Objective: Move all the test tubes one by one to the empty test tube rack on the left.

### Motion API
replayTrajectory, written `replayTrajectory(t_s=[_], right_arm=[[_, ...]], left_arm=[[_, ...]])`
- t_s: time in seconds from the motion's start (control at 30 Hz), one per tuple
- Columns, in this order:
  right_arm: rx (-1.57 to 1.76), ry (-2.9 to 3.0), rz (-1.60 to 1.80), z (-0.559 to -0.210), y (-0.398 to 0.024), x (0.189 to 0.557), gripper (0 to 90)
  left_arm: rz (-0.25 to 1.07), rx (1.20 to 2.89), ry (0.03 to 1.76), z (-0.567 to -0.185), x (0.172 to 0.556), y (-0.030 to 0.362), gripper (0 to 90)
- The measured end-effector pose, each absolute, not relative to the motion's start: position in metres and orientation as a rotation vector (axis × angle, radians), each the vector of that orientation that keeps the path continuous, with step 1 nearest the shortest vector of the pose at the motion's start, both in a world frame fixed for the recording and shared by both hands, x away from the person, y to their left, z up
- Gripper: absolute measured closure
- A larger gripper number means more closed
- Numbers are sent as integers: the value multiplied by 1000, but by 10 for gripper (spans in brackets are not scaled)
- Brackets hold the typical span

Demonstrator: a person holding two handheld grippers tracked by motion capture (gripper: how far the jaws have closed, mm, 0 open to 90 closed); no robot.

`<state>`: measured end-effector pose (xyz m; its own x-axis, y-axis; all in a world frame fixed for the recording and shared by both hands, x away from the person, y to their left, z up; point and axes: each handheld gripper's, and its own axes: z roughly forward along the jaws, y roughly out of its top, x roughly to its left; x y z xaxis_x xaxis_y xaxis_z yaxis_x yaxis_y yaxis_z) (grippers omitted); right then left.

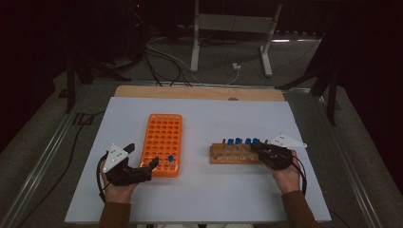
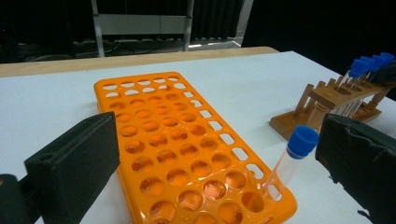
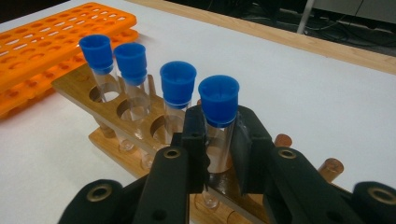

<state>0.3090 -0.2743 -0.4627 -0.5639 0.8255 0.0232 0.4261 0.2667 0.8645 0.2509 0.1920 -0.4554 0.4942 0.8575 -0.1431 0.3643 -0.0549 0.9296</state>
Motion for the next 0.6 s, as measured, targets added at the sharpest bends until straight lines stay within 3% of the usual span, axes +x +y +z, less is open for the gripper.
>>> replayTrajectory(t_s=[0.6], right_arm=[[1108,2067,1239,-423,-273,303,772]], left_arm=[[553,1625,1069,-453,251,195,8]])
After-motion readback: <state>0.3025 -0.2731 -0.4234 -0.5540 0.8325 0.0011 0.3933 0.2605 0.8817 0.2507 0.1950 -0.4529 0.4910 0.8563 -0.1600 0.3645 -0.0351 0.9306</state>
